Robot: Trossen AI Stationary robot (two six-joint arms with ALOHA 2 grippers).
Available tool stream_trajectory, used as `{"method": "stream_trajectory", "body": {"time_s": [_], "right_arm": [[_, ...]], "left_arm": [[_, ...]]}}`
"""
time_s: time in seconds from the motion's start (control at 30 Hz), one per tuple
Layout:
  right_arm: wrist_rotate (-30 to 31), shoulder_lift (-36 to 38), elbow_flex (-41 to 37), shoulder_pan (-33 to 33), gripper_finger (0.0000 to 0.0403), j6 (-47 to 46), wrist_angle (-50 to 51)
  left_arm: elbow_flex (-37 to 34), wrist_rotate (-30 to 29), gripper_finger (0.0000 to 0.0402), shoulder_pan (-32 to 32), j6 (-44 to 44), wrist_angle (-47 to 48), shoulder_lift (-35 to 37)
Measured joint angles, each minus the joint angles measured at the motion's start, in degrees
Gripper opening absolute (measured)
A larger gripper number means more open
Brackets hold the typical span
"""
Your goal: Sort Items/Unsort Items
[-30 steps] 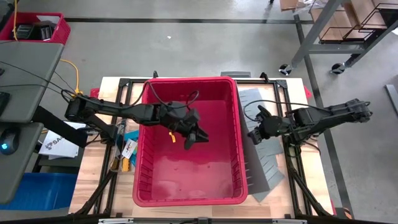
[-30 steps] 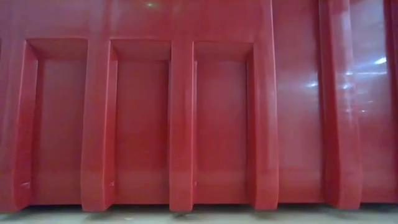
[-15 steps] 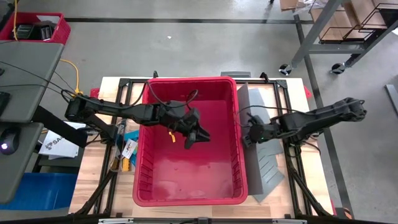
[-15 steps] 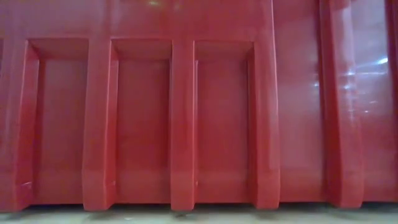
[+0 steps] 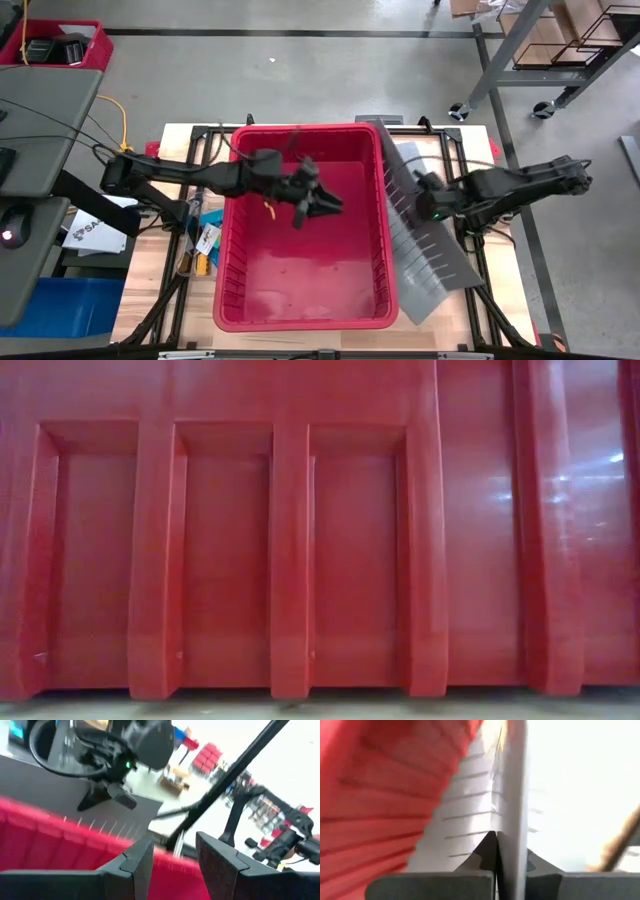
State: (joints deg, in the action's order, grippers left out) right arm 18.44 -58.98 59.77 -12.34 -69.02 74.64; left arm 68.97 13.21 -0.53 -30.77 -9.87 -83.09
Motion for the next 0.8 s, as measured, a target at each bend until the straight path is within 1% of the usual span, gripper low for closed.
{"method": "stream_trajectory", "body": {"time_s": [0.13,0.3,0.47,0.6,0.7,0.8], "right_arm": [[5.1,1.4,7.4,1.5,0.0001,-0.2,3.9],[12.8,0.8,16.5,2.1,0.0,0.1,7.1],[15.7,-0.9,26.2,2.6,0.0,1.8,7.7],[15.2,-3.4,34.4,2.6,0.0,5.0,0.9],[11.5,-7.2,40.1,1.9,0.0,6.6,-3.5],[7.6,-13.0,45.7,0.8,0.0,5.7,-2.2]], "left_arm": [[0.0,0.0,0.0145,-2.3,1.4,-2.1,4.2],[0.0,-0.3,0.0145,-4.6,6.1,-2.0,11.5],[0.0,-2.0,0.0145,-5.6,10.2,-1.2,19.0],[0.0,-4.8,0.0145,-5.6,14.4,4.1,23.9],[0.0,-8.4,0.0145,-5.6,16.2,11.3,26.4],[0.0,-11.7,0.0145,-5.3,16.5,17.7,27.7]]}}
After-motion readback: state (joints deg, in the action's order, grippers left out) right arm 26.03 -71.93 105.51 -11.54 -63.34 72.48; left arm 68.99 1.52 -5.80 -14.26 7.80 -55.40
